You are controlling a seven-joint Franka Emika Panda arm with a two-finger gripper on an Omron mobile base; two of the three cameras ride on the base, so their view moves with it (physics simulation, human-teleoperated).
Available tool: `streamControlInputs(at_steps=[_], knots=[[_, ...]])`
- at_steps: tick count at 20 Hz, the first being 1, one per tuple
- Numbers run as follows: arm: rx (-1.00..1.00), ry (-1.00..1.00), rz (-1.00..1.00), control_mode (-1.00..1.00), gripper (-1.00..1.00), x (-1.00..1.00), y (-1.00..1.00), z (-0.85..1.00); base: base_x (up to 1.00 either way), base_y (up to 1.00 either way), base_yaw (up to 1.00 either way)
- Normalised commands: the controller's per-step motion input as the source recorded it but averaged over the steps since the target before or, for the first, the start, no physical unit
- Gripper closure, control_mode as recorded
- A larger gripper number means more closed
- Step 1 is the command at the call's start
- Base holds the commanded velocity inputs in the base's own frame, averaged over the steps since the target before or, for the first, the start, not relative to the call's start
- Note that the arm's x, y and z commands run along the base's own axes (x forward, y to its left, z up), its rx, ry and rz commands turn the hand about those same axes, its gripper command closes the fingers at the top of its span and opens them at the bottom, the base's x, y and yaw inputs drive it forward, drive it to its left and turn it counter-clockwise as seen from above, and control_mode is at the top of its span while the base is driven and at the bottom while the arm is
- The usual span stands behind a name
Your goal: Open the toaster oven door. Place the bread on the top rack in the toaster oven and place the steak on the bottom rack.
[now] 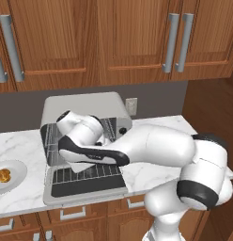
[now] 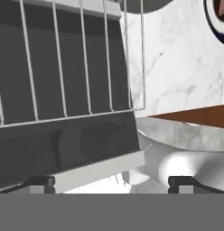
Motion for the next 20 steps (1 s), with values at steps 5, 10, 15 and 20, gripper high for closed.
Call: streamControlInputs(at_steps=[5,10,15,20], knots=[[0.12,-0.04,-0.01,-1.0,-1.0,-0.34,-0.66,0.28,0.0,0.0,0.0],[0.06,-0.07,0.01,-1.0,-1.0,-0.25,-0.64,0.17,0.0,0.0,0.0],[0.05,0.0,0.01,-1.0,-1.0,-0.19,-0.65,0.16,0.0,0.0,0.0],[0.02,0.0,0.03,-1.0,-1.0,-0.07,-0.63,0.2,0.0,0.0,0.0]])
